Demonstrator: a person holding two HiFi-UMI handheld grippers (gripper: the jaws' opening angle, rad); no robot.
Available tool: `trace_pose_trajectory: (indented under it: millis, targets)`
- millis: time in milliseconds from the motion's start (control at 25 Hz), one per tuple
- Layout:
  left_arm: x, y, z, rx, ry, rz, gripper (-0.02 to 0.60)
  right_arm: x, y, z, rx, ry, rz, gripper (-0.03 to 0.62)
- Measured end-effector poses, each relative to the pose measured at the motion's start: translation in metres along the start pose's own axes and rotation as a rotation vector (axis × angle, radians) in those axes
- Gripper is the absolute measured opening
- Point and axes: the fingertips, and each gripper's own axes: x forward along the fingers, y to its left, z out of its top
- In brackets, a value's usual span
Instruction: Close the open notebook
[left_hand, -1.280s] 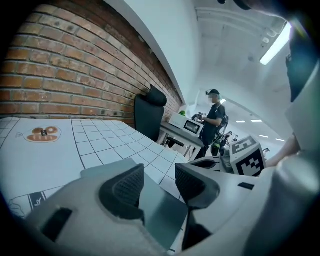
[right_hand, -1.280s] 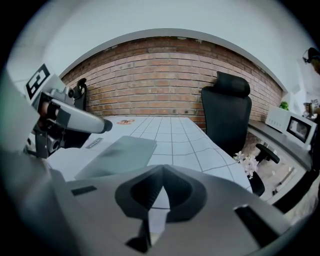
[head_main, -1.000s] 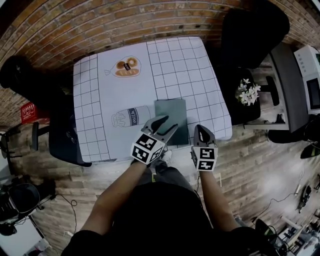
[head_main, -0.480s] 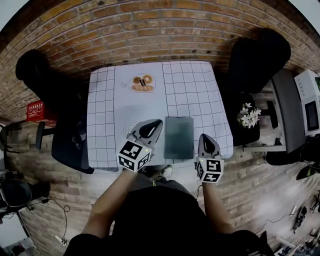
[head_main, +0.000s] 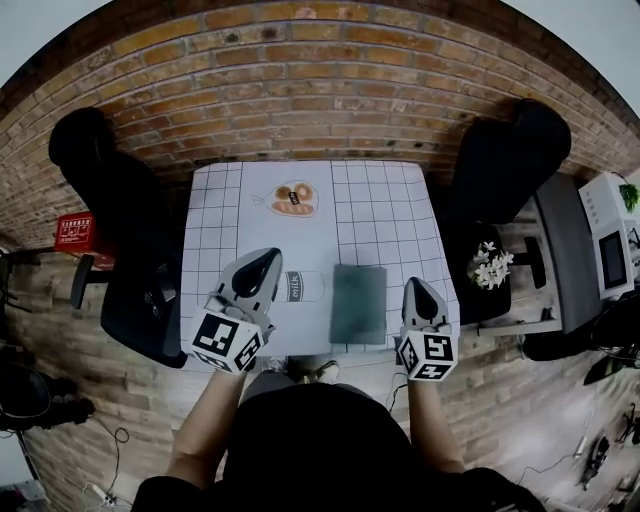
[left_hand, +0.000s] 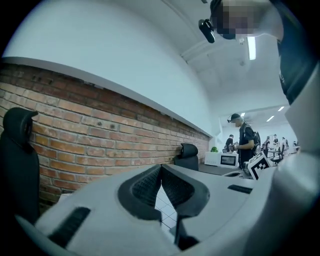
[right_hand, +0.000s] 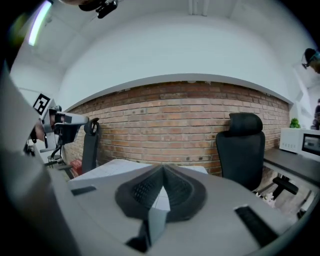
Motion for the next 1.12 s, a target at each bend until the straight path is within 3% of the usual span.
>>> trace_pose_trajectory:
  millis: [520, 760, 1120]
  targets:
    - [-0.079, 0.037, 0.077, 0.088, -0.141, 0.136, 0.025, -0.029, -0.010, 0.069, 0.052, -0.161, -0.061, 0.012]
    - [-0.096, 0.041, 0.095, 0.057, -0.185, 0.135, 0.025, -0.050, -0.008, 0.095, 0.114, -0.220, -0.088, 0.012]
    - [-0.097, 0.046, 0.098, 0.070, -0.191, 0.135, 0.025, -0.079, -0.012, 0.122, 0.099, -0.257, -0.138, 0.012]
